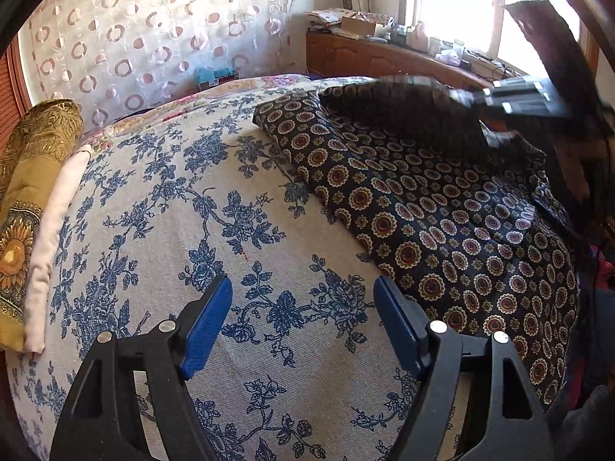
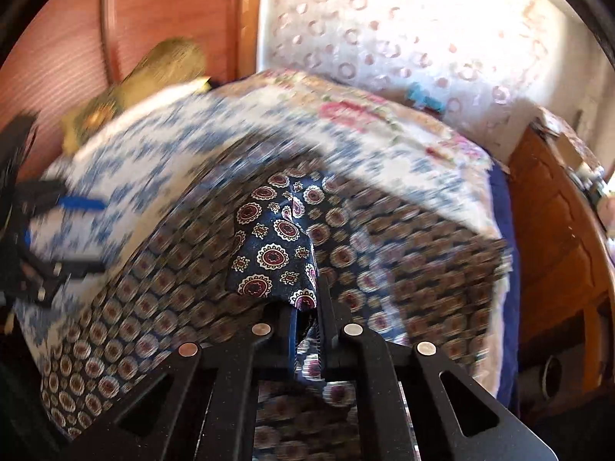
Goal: Fold small clothes
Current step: 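Grasp the robe with the right gripper and fold it over, then release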
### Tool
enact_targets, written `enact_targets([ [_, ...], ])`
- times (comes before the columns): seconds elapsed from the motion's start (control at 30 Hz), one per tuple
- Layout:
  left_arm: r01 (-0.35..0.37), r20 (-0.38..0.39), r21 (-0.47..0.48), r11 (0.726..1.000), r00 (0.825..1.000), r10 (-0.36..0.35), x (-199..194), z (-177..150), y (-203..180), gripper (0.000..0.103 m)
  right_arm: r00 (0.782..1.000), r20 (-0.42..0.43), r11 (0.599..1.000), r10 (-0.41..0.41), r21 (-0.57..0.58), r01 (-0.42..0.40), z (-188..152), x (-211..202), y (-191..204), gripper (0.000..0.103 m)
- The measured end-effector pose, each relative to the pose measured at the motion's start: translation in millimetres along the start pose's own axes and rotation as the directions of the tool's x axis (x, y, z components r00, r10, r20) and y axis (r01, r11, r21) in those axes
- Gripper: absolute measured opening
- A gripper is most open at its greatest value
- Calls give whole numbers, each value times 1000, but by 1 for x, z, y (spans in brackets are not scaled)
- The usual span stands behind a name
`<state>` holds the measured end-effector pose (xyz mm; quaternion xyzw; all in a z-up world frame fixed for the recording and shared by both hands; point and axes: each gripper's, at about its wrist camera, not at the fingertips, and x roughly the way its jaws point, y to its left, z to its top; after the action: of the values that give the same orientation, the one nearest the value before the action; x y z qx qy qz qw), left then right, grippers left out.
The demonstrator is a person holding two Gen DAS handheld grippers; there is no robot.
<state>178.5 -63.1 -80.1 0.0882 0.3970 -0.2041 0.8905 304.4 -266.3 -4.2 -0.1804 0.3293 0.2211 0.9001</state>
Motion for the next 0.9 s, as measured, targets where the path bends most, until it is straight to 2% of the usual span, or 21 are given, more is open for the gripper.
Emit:
enact_targets([
  [0.1, -4, 6, 10, 1000, 1000, 4, -1, -1, -3, 77, 999, 12, 995, -45, 87, 44, 12, 0, -36, 7],
  [0.17, -9, 0, 10, 1000, 1000, 9, 0, -1, -3, 77, 994, 2, 984, -112, 141, 111, 16, 7, -59, 8],
  [0.23, -9, 0, 7, 1000, 1000, 9, 0, -1, -3, 77, 982, -17, 963, -186, 196, 186, 18, 15, -75, 17],
  [0.3, -8, 1, 1, 1000, 1000, 8, 0, -1, -1, 77, 969, -14, 941, -249, 233, 245, 18, 17, -88, 34],
  [0.5, -10, -1, -12, 1000, 1000, 10, 1, 0, 2, 77, 938, 46, 890, -343, 336, 309, 6, -1, -98, 49],
  [0.57, -14, 2, -8, 1000, 1000, 14, 0, 0, 0, 77, 944, 64, 896, -325, 342, 285, -3, -8, -92, 50],
  [0.73, -27, 44, 4, 1000, 999, 27, -10, -1, -5, 77, 987, 54, 950, -149, 286, 128, -33, -15, -67, 50],
  [0.9, 12, 70, 25, 1000, 997, -14, -24, 4, -26, 77, 993, 45, 960, -106, 266, 91, -88, -42, -30, 50],
])
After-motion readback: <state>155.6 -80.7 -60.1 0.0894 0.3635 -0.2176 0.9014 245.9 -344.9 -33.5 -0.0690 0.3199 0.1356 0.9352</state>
